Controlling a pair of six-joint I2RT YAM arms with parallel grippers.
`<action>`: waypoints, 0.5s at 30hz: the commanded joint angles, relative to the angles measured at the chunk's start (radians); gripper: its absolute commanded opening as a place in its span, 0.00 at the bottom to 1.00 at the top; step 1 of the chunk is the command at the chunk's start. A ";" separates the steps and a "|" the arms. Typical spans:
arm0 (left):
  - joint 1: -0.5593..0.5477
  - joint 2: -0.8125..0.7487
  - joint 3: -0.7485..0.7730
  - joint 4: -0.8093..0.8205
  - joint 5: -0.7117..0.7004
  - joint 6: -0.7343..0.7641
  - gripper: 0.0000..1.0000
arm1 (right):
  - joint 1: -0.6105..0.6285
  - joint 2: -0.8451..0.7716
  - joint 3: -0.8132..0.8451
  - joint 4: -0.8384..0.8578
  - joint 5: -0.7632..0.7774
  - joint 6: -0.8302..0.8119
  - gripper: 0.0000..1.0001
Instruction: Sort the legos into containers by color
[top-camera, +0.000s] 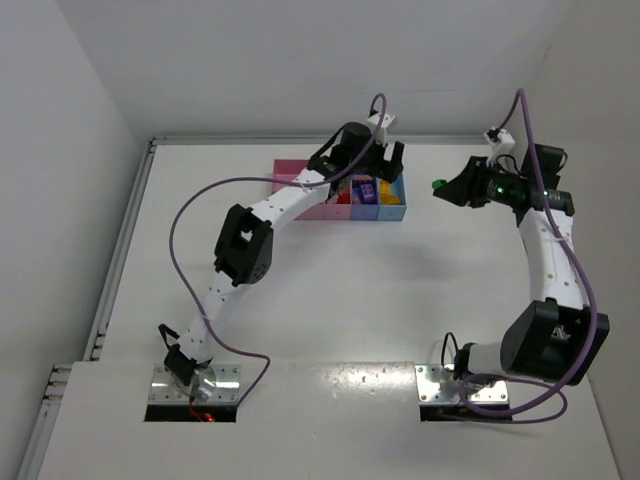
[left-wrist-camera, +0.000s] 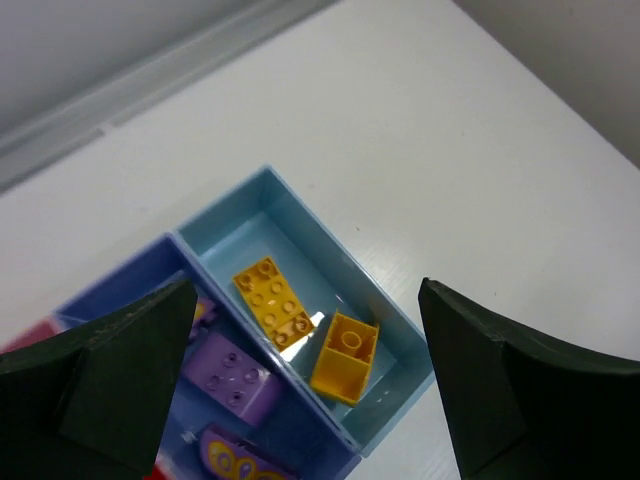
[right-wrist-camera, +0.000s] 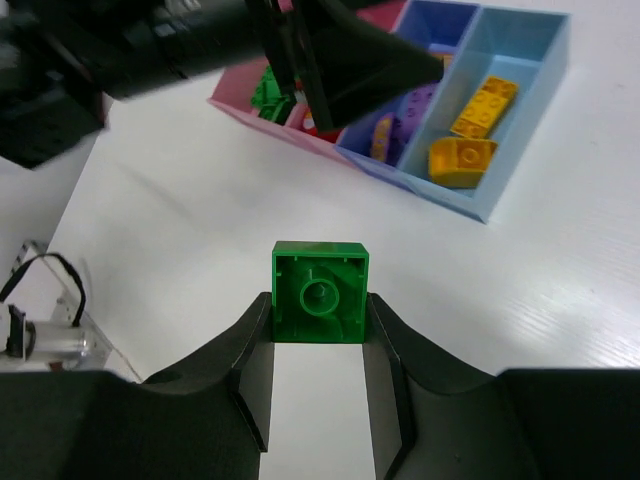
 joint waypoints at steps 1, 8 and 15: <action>0.040 -0.267 -0.019 0.085 -0.099 0.065 1.00 | 0.094 0.041 0.030 0.076 0.011 -0.013 0.00; 0.266 -0.587 -0.243 -0.079 -0.100 -0.027 1.00 | 0.324 0.306 0.265 0.144 0.102 0.000 0.00; 0.442 -0.884 -0.552 -0.148 -0.174 0.056 1.00 | 0.541 0.672 0.625 0.144 0.177 0.033 0.00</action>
